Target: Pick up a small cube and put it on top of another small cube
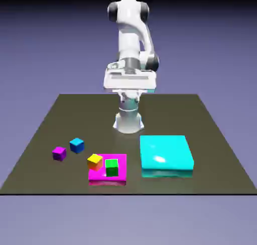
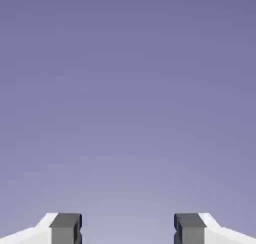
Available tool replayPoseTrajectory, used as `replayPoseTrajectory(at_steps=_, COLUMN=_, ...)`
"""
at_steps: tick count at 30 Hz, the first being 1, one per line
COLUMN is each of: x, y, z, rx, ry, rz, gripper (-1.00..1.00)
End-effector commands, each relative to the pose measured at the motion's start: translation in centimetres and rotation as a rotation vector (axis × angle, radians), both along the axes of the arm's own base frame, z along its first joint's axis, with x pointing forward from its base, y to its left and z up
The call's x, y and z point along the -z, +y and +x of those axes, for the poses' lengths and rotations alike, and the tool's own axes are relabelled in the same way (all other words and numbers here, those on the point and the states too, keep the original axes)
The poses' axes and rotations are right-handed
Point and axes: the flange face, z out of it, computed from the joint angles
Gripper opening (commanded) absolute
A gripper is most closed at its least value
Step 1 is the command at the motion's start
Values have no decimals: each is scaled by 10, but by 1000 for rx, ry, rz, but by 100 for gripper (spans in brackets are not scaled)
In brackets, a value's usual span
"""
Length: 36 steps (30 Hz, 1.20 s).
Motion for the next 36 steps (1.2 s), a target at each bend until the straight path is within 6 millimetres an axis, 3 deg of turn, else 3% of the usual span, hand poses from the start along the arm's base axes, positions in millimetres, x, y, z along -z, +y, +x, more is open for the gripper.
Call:
replayPoseTrajectory(at_steps=1, x=9, y=-12, z=7, rx=15, ry=44, rz=2, gripper=0)
replayPoseTrajectory(at_steps=7, x=68, y=-90, z=37, rx=99, ry=304, rz=23, gripper=0)
replayPoseTrajectory(at_steps=13, x=134, y=-173, z=40, rx=175, ry=559, rz=59, gripper=0)
replayPoseTrajectory(at_steps=19, x=198, y=-256, z=17, rx=247, ry=806, rz=109, gripper=0)
replayPoseTrajectory(at_steps=26, x=262, y=-346, z=-41, rx=324, ry=1080, rz=184, gripper=0)
replayPoseTrajectory(at_steps=28, x=266, y=-353, z=-48, rx=331, ry=1105, rz=192, gripper=0)
replayPoseTrajectory(at_steps=32, x=333, y=-348, z=-65, rx=331, ry=1105, rz=192, gripper=0)
replayPoseTrajectory(at_steps=33, x=333, y=-348, z=-65, rx=331, ry=1105, rz=192, gripper=-100)
replayPoseTrajectory(at_steps=34, x=333, y=-348, z=-65, rx=331, ry=1105, rz=192, gripper=-100)
replayPoseTrajectory(at_steps=36, x=298, y=-351, z=-54, rx=330, ry=1104, rz=191, gripper=-100)
